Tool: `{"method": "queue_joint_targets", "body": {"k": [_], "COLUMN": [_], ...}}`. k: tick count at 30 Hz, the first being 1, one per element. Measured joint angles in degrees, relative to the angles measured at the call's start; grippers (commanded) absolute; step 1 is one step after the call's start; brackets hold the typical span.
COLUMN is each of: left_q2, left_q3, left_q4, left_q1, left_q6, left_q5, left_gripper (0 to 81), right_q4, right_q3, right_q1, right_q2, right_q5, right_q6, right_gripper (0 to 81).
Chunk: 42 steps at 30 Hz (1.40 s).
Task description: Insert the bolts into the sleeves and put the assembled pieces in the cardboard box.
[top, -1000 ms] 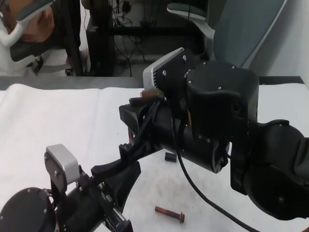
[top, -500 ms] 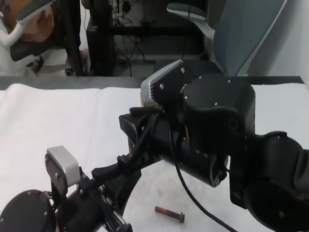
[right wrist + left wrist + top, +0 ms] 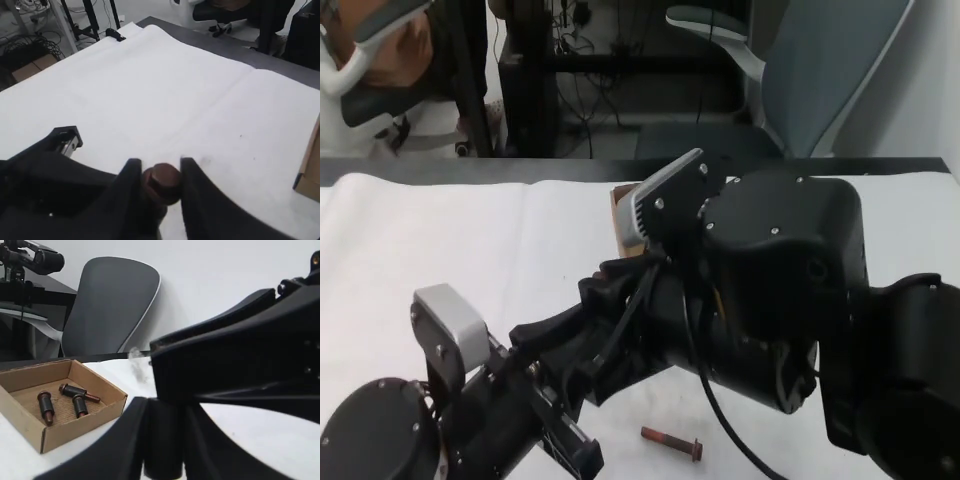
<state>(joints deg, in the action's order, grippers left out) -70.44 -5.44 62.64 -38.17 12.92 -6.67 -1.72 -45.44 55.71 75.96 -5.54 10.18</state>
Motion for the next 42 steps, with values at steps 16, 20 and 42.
{"method": "queue_joint_targets", "body": {"k": [16,20,42], "left_q2": [-2.6,-9.4,-52.0], "left_q3": [-17.1,-26.2,-70.8], "left_q4": [-21.8,-27.5,-42.1], "left_q1": [10.3,14.3,15.8], "left_q6": [-2.7,-1.3,12.8], "left_q5": [-2.1,-8.6,-22.4], "left_gripper": [1.7,1.7,29.3], "right_q4": [30.9,33.2,38.5], "right_q3": [-3.7,-5.3,-23.9], "right_q1": [-15.2,-19.0,-21.8], "right_q2": [-5.0,-3.4,28.7], "right_q5": [14.8,16.2,12.8], "right_q6": [-19.0,-27.1,-55.1], "right_gripper": [59.4,57.0,56.4]}}
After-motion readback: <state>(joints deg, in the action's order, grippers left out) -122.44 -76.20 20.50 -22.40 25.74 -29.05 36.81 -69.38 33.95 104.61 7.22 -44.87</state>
